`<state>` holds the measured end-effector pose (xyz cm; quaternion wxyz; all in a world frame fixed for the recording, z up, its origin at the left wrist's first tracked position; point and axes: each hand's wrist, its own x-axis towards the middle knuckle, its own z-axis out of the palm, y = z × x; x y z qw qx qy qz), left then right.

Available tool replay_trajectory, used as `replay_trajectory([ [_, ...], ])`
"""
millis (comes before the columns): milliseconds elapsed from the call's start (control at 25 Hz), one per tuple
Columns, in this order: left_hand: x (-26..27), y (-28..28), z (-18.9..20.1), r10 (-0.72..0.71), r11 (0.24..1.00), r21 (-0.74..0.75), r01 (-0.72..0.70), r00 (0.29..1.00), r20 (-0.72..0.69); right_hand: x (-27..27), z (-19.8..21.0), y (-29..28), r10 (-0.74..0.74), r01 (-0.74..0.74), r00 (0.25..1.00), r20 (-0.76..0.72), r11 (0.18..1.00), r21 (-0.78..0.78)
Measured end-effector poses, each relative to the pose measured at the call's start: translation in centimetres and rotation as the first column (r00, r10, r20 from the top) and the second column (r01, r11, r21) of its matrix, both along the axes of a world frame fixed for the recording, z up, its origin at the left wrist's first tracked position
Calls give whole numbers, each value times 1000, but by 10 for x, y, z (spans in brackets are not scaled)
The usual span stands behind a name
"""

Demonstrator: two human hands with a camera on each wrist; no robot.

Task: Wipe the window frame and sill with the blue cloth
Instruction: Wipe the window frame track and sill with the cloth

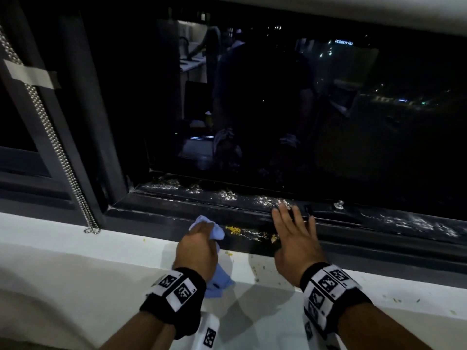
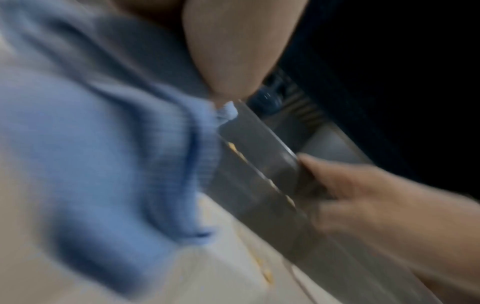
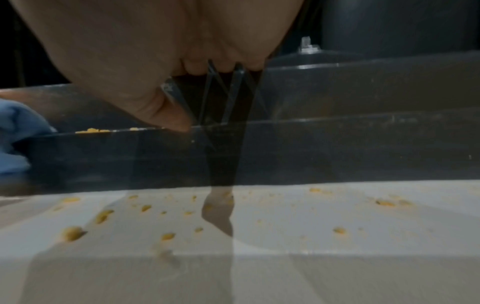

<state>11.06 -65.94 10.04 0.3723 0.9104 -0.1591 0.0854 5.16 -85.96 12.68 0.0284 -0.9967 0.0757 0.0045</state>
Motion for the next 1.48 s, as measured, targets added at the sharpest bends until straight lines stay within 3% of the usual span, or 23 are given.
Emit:
replay_trajectory([
  [80,-1,-3,1,-192,980,-46,191,981,-21,0,1,-2,10,-10,1000,-7,1000,-5],
  [120,2,0,4,-209,976,-65,207,977,-30,0,2,-2,16,-16,1000,-22,1000,-2],
  [280,2,-8,5,64,989,-129,-66,998,-20,-1,7,-2,21,-20,999,-32,1000,16],
  [480,-11,-39,2,-172,984,-51,169,983,-59,-2,7,-6,47,-47,998,-42,999,16],
  [520,-8,-36,6,-153,988,-39,151,986,-73,-3,8,-6,50,-50,998,-43,999,18],
  [640,-5,-29,11,79,991,-103,-84,995,-55,-2,8,-7,64,-63,997,-44,998,23],
  [680,-9,-32,13,88,990,-107,-94,995,-55,-2,8,-7,66,-64,997,-46,998,28],
  [760,-19,-48,9,-60,996,-63,57,996,-60,-2,6,-8,66,-65,997,-41,998,28],
  [880,-19,-61,2,-304,948,56,314,943,-137,-2,4,-7,75,-74,997,-31,997,32],
  [1120,-15,-50,7,-85,996,-30,84,996,-24,-15,4,-37,67,-67,998,5,998,-7],
  [1360,-24,-63,-5,-332,943,0,333,941,-59,-15,-1,-45,86,-86,996,-7,996,-27],
  [1480,-21,-56,-3,-137,982,-123,140,990,38,-17,0,-47,86,-86,996,2,996,-4],
])
